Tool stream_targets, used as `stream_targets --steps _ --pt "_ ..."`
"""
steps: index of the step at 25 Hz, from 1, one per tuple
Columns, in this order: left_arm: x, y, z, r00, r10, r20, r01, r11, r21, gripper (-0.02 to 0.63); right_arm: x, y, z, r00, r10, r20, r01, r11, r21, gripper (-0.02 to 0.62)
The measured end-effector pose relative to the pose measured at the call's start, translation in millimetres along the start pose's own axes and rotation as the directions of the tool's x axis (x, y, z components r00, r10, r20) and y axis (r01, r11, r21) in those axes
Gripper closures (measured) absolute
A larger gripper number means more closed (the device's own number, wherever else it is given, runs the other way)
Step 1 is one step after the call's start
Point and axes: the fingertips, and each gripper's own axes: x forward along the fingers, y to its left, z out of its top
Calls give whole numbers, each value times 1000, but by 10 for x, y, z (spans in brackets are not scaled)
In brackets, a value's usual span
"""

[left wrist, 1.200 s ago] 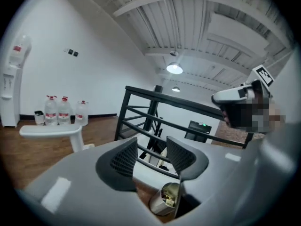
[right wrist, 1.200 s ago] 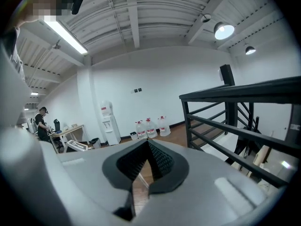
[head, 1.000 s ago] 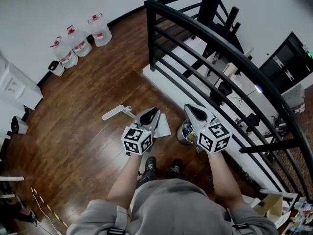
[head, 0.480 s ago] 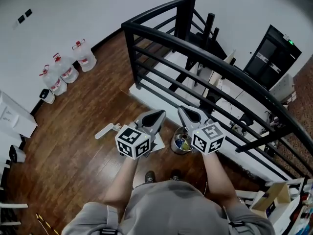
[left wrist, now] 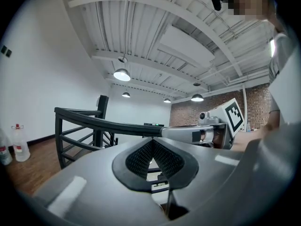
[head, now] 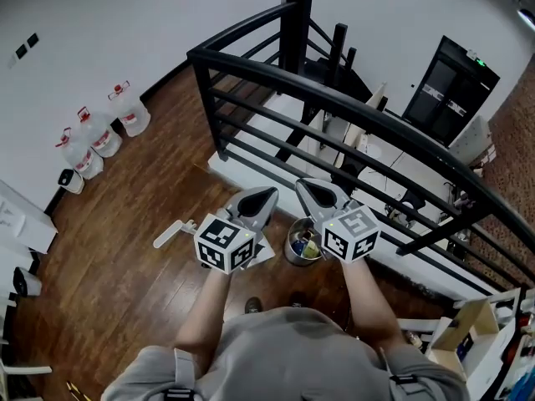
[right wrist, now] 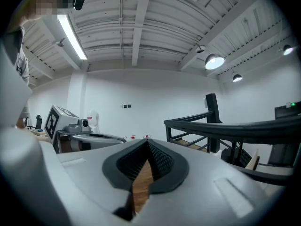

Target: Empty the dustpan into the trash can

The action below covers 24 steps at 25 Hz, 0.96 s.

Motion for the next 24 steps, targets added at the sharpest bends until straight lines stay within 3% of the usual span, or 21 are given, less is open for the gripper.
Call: stream_targets --steps 24 --pt "25 -15 -81 1000 1 -21 -1 1000 -7 600 -10 8 0 1000 10 4 -10 1000 5 597"
